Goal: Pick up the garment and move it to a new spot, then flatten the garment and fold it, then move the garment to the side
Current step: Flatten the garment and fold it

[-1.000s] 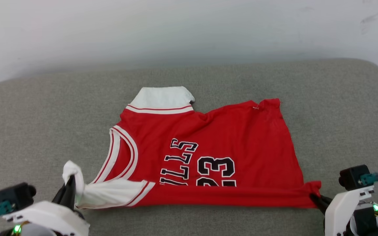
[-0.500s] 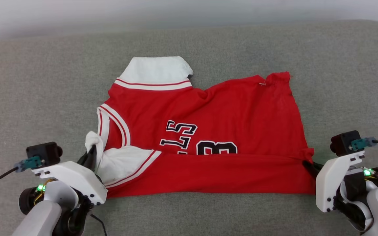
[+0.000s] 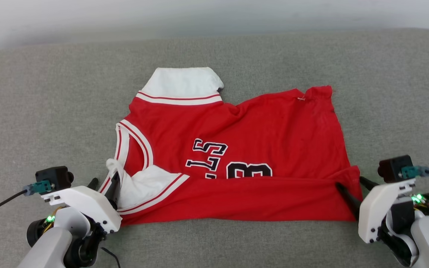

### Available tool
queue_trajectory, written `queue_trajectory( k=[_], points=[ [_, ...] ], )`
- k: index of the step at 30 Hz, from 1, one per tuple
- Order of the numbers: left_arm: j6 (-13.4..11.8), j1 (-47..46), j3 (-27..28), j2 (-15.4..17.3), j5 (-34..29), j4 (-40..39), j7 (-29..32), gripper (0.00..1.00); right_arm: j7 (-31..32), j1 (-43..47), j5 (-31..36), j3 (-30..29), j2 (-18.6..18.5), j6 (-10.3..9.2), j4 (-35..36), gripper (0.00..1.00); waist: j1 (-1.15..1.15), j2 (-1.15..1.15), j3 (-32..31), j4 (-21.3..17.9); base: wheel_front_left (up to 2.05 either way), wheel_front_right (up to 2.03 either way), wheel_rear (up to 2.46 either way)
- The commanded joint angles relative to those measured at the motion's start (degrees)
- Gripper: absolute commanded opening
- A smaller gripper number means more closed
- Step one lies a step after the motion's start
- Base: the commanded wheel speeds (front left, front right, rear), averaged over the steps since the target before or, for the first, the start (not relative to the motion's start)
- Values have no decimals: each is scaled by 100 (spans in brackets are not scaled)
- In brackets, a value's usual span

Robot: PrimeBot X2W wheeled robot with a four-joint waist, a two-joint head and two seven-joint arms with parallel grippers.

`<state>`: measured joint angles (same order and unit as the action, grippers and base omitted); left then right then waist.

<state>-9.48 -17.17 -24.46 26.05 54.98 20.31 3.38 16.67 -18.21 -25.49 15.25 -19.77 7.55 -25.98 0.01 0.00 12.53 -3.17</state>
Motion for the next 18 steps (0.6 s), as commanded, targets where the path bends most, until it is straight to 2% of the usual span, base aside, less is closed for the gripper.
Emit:
queue_trajectory(
  k=[1, 6, 10, 15, 18],
  points=[
    [37, -40, 11, 12, 22, 0, -22, 100, -71, 157, 70, -15, -51, -13, -44, 100, -1, 0, -110, -13, 0, 0, 0],
    [48, 92, 32, 218, 53, -109, 104, 100, -726, 375, 344, -144, -45, -12, 187, 100, -1, 0, -482, -62, 0, 0, 0],
    [3, 230, -9, 550, 51, -425, 458, 100, -1332, 619, 744, -489, 115, -12, 474, 100, -1, 0, -714, -125, 0, 0, 0],
    [-157, 501, -249, 1120, 158, -1040, 1544, 100, -1809, 948, 1249, -1025, 496, -11, 906, 100, -1, 0, -823, -203, 0, 0, 0],
    [-320, 643, -295, 1439, 339, -1388, 2195, 100, -1869, 1135, 1475, -1216, 757, -11, 1212, 100, -1, 0, -772, -270, 0, 0, 0]
  ],
)
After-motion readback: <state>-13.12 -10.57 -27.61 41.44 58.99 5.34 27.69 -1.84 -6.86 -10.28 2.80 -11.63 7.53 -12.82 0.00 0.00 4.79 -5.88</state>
